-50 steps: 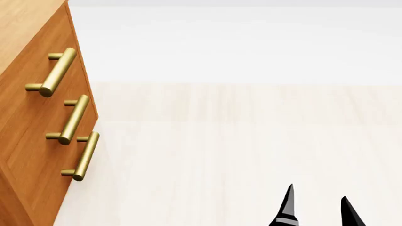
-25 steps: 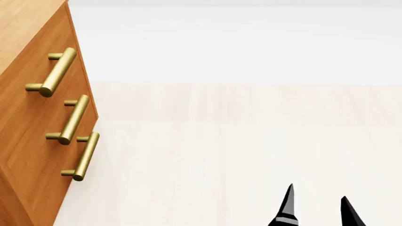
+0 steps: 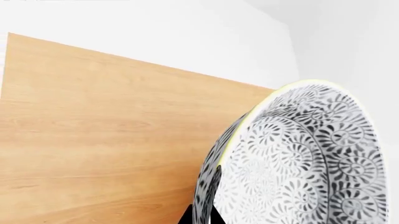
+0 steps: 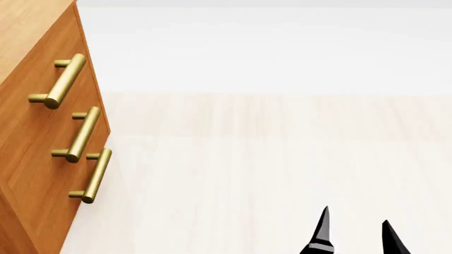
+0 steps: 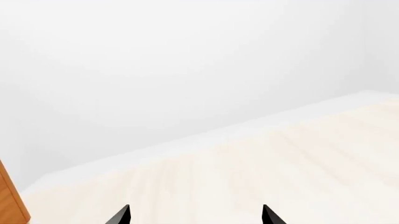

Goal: Put the bowl on top of the cabinet.

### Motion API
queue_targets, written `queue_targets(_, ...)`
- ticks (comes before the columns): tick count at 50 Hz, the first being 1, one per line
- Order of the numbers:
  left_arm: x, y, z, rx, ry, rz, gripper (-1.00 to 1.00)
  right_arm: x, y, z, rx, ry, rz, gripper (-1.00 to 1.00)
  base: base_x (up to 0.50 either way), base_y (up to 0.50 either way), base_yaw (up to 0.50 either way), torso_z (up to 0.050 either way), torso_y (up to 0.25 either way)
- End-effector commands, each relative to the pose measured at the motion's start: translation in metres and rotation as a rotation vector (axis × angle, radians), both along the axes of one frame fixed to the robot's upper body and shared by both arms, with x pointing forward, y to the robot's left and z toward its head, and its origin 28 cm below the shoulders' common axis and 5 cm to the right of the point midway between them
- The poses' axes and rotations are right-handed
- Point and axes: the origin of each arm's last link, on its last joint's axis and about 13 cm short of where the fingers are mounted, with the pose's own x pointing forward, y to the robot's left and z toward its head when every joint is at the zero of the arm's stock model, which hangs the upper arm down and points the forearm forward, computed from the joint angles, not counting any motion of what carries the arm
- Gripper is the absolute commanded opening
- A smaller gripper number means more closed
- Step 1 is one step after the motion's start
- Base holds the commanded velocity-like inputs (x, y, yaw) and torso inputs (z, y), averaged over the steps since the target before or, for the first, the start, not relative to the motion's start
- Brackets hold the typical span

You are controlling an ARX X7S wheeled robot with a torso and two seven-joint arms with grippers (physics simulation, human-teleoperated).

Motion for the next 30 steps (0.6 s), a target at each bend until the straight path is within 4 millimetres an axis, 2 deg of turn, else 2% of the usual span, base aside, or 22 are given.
queue_targets(1,0.0006,-0.0019,0.001,0.001,-0.03,-0.013,-1.0,0.0008,-0.0005,0.0001,-0.004,-0.014,-0.001,1.0,0.0,0.0,0.0,0.0,0.0)
queue_targets(15,0.0013,0.0006,-0.0003,0.014,-0.02,-0.007,-1.0,0.0007,-0.0005,-0.0002,-0.006,-0.014,-0.003,1.0,0.0,0.0,0.0,0.0,0.0)
queue_targets(16,0.0016,0.0011,-0.001,0.013,-0.018,-0.007,1.0,0.0005,-0.0005,-0.0002,-0.006,-0.014,-0.003,1.0,0.0,0.0,0.0,0.0,0.0)
queue_targets(30,0.0008,0.0022,-0.0026,0.028,-0.01,-0.003,1.0,0.0004,-0.0001,-0.0002,-0.006,-0.014,-0.002,1.0,0.0,0.0,0.0,0.0,0.0)
